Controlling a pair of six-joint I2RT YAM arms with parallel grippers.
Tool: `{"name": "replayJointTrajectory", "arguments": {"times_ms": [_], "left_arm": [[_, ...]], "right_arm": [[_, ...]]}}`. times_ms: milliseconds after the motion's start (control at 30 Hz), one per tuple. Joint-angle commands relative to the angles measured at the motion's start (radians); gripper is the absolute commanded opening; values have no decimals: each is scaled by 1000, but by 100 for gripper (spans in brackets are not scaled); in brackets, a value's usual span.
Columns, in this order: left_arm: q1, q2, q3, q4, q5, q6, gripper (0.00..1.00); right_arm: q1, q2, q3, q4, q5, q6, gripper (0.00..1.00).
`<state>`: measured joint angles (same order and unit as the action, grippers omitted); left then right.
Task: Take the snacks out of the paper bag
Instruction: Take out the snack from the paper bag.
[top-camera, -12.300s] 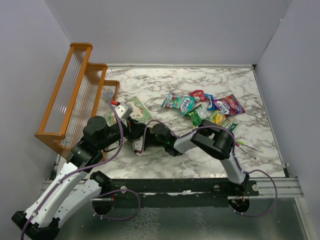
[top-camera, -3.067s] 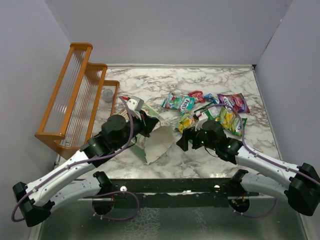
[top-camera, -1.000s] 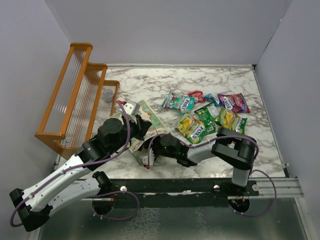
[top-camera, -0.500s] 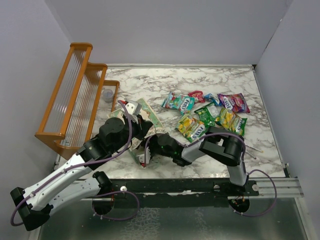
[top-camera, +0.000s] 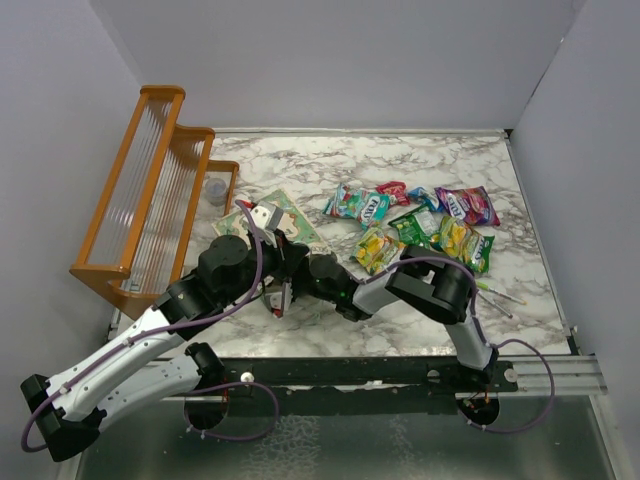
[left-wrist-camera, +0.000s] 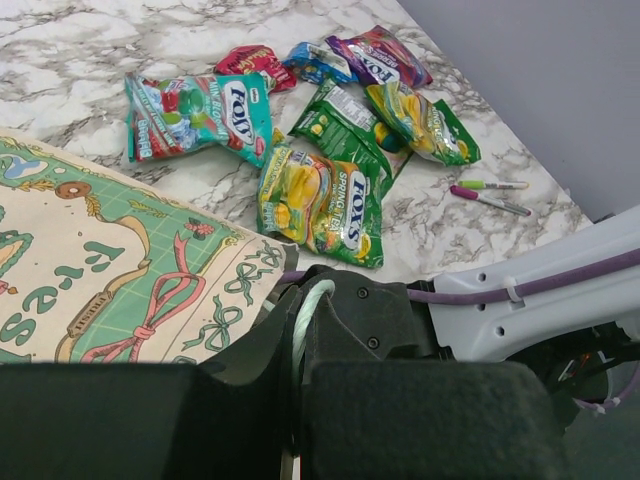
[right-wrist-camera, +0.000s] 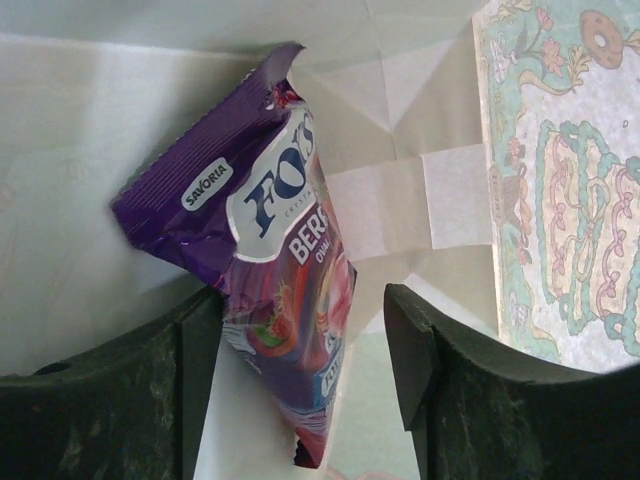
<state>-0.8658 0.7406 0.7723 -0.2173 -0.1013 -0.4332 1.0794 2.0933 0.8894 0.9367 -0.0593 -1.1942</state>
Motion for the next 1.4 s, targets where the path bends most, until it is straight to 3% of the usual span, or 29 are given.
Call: {"name": "replayJointTrajectory", "arguments": {"times_ms": [0,233,367,767,933,1233,1367], "left_arm": [[1,-2,38,19,20,-10,0],[1,-15,24,13,0,-15,0],[1,-20,24,4,-32,-19,0],[0,-38,19,15,-125,-36,0],[1,-23,41,7,-135,-18,0],[1,-62,44,-57,-269,43,0],[1,-83,51,-73,-323,49,0]], "right_arm": [[-9,44,46,43,-49,9,61],[-9,1,12,20,-104,42,16],[-10,-83,-48,17,-102,60,2],[3,-531,-267,-236,-315,392,1],[41,-638,-296,-354,-271,412,1],[46,-984,-289,-555,-454,581,1],[46,-1133,-280,-631,-395,614,1]]}}
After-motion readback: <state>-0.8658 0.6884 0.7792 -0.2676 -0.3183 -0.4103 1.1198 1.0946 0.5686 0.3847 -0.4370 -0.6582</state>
